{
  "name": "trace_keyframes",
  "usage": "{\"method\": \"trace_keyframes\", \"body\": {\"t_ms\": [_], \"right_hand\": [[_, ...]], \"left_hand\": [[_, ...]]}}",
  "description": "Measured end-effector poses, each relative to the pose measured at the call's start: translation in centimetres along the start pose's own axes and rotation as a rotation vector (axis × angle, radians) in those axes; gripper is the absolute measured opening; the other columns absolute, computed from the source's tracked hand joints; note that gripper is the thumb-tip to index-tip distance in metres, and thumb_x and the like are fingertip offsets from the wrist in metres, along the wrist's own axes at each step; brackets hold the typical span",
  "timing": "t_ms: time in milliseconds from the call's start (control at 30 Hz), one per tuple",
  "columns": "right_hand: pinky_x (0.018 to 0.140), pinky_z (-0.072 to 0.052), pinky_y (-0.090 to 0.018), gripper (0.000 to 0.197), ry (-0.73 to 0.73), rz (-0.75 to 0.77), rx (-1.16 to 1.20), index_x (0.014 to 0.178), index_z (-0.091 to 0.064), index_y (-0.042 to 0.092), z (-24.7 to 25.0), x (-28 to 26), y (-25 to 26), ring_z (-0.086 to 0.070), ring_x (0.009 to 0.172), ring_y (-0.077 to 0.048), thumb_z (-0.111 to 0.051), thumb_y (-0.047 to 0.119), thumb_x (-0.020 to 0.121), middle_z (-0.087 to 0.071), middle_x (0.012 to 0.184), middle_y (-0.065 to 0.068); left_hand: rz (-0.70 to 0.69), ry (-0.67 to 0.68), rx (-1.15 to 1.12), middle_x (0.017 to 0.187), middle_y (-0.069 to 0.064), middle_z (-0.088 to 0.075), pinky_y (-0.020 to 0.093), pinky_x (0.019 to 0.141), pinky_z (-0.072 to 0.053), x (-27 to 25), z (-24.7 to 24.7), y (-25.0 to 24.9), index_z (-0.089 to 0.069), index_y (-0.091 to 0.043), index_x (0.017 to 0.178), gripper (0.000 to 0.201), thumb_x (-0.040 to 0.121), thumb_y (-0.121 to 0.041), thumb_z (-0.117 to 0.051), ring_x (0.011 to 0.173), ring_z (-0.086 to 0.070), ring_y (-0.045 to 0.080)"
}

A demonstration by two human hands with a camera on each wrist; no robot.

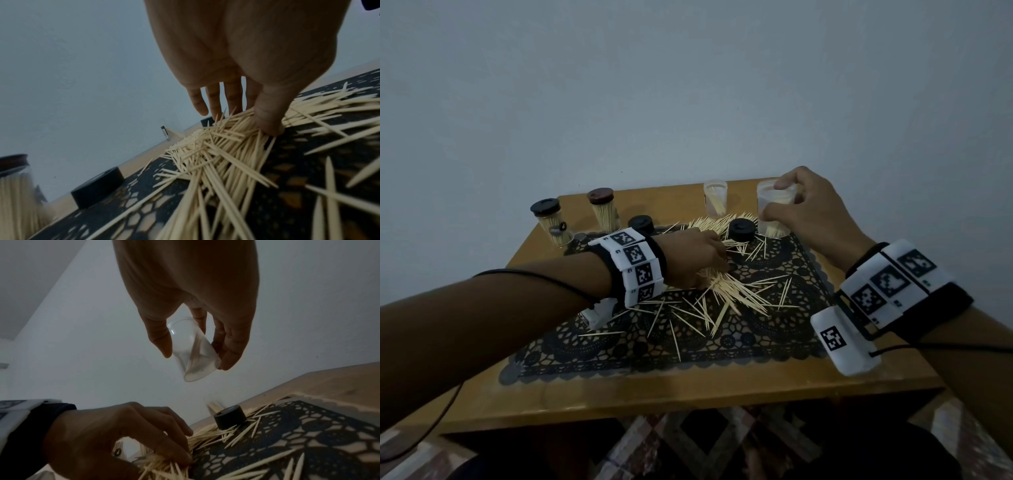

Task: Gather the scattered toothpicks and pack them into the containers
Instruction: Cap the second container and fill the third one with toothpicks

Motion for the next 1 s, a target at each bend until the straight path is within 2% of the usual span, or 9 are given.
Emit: {"method": "trace_keyframes", "body": {"t_ms": [167, 267, 467, 633, 733, 867, 1000], "right_hand": [[0.077, -0.053, -0.045, 0.041, 0.020, 0.019, -0.051, 0.105, -0.055, 0.018, -1.2, -0.1, 0.0, -0.060, 0.088, -0.022, -0.078, 0.027, 0.071, -0.056, 0.097, 0.002], [0.068, -0.052, -0.038, 0.042, 0.048, 0.023, -0.078, 0.106, -0.056, 0.019, -2.2, -0.3, -0.1, -0.062, 0.083, -0.021, -0.078, 0.027, 0.071, -0.061, 0.099, -0.003], [0.069, -0.051, -0.038, 0.041, 0.077, 0.014, -0.130, 0.106, -0.056, 0.018, -2.6, -0.8, -0.7, -0.060, 0.084, -0.022, -0.078, 0.028, 0.072, -0.058, 0.092, 0.002], [0.072, -0.053, -0.042, 0.041, 0.084, 0.001, -0.130, 0.105, -0.056, 0.019, -2.4, -1.0, -1.1, -0.062, 0.085, -0.024, -0.078, 0.026, 0.072, -0.061, 0.096, -0.002], [0.072, -0.053, -0.043, 0.041, 0.087, 0.010, -0.123, 0.106, -0.056, 0.018, -2.5, -1.1, -1.1, -0.062, 0.084, -0.024, -0.077, 0.026, 0.072, -0.062, 0.096, -0.003], [0.064, -0.050, -0.036, 0.041, 0.105, 0.008, -0.134, 0.106, -0.056, 0.018, -2.8, -1.0, -1.5, -0.062, 0.083, -0.025, -0.077, 0.027, 0.072, -0.063, 0.097, -0.006], [0.059, -0.045, -0.029, 0.040, 0.113, 0.014, -0.150, 0.106, -0.056, 0.019, -2.9, -0.9, -1.6, -0.061, 0.081, -0.022, -0.077, 0.027, 0.073, -0.062, 0.098, -0.004]], "left_hand": [[0.002, -0.088, -0.028, 0.131, -0.004, -0.055, 0.037, 0.101, -0.037, -0.3, 0.0, 0.3, -0.054, -0.024, 0.134, 0.042, 0.092, -0.030, -0.059, 0.125, -0.039, 0.019], [-0.009, -0.130, -0.020, 0.130, -0.006, -0.056, 0.037, 0.101, -0.036, -0.5, -0.1, 0.3, -0.055, -0.024, 0.132, 0.040, 0.092, -0.027, -0.058, 0.125, -0.039, 0.019], [-0.003, -0.182, 0.001, 0.127, -0.005, -0.057, 0.032, 0.096, -0.033, -0.7, -0.7, 0.3, -0.054, -0.025, 0.133, 0.041, 0.093, -0.027, -0.058, 0.120, -0.041, 0.018], [0.003, -0.241, 0.005, 0.127, -0.002, -0.056, 0.034, 0.101, -0.030, -0.7, -1.1, 0.3, -0.054, -0.023, 0.132, 0.041, 0.092, -0.022, -0.058, 0.123, -0.041, 0.021], [0.030, -0.227, 0.032, 0.134, 0.001, -0.050, 0.036, 0.107, -0.025, -0.7, -1.5, 0.4, -0.046, -0.020, 0.139, 0.045, 0.095, -0.023, -0.053, 0.130, -0.035, 0.023], [0.080, -0.160, 0.103, 0.140, 0.001, -0.042, 0.038, 0.113, -0.016, -0.5, -2.0, 0.5, -0.039, -0.021, 0.143, 0.049, 0.095, -0.020, -0.047, 0.136, -0.025, 0.023], [0.098, -0.148, 0.148, 0.140, 0.001, -0.042, 0.041, 0.114, -0.014, -0.3, -2.0, 0.5, -0.040, -0.019, 0.141, 0.046, 0.095, -0.020, -0.048, 0.135, -0.025, 0.024]]}}
Point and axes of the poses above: each hand's wrist, its own x-axis towards the middle knuckle, its own z-axis out of the back of the hand, y = z × x, the point moved 8 cm from there along x, towards the middle knuckle
